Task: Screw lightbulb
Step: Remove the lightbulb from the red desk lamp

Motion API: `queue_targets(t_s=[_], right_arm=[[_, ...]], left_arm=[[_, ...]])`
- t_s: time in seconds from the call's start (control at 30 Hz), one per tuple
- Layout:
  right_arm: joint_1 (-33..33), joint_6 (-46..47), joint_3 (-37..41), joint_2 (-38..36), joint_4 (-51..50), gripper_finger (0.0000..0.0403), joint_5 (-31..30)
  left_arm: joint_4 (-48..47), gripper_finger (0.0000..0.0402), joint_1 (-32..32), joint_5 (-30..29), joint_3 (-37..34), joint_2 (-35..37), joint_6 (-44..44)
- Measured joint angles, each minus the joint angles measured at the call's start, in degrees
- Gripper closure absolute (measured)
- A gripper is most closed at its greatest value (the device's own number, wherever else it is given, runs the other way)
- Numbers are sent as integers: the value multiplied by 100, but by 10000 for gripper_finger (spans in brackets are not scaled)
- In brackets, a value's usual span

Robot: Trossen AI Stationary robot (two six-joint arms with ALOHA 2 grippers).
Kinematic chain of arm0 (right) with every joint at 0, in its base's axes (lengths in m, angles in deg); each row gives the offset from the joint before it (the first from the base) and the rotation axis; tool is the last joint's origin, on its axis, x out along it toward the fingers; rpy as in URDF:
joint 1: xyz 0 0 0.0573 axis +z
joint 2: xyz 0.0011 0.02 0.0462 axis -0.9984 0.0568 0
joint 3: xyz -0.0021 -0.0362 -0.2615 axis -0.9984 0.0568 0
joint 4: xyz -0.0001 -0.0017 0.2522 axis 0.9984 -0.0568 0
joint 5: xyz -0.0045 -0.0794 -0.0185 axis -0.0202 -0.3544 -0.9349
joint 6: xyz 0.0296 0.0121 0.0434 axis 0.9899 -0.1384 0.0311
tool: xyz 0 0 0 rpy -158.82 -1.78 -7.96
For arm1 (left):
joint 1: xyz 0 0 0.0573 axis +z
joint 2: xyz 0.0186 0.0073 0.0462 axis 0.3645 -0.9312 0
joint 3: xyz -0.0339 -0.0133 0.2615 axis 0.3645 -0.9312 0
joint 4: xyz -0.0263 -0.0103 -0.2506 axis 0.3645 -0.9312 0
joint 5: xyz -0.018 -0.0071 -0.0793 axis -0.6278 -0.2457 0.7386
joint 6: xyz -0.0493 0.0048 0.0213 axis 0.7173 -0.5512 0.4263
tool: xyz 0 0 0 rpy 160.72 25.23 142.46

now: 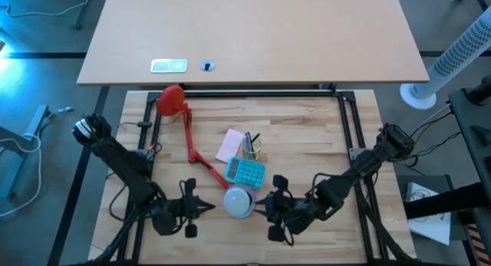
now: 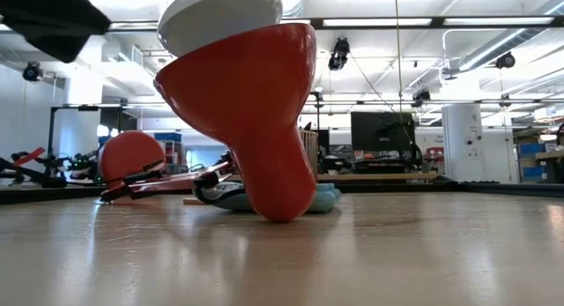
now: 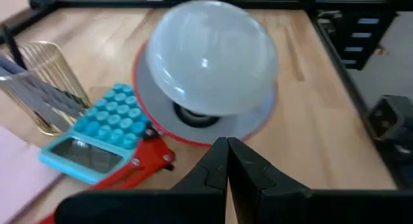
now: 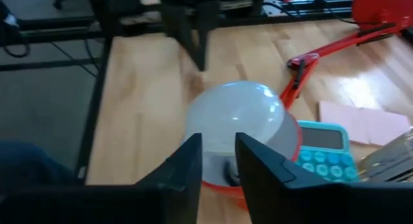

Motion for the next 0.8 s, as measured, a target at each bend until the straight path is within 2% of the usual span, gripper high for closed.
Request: queue_targets(t_s=[0.13,0.3,0.53,0.8], right_arm=[[161,60,6,56,55,286,-2],[350,457,21,160,87,277,11],[575,1103,69,491,216,295,-29],[319,1049,73,977,771,324,-116]], left_arm=[[1,401,264,156,-2,149,-430],[-170,401,615,368,-2,368,-1041],[-638,401,1127,1039,-11,515,-1303],[-286,401,1369,1445,-15,514,-1725]])
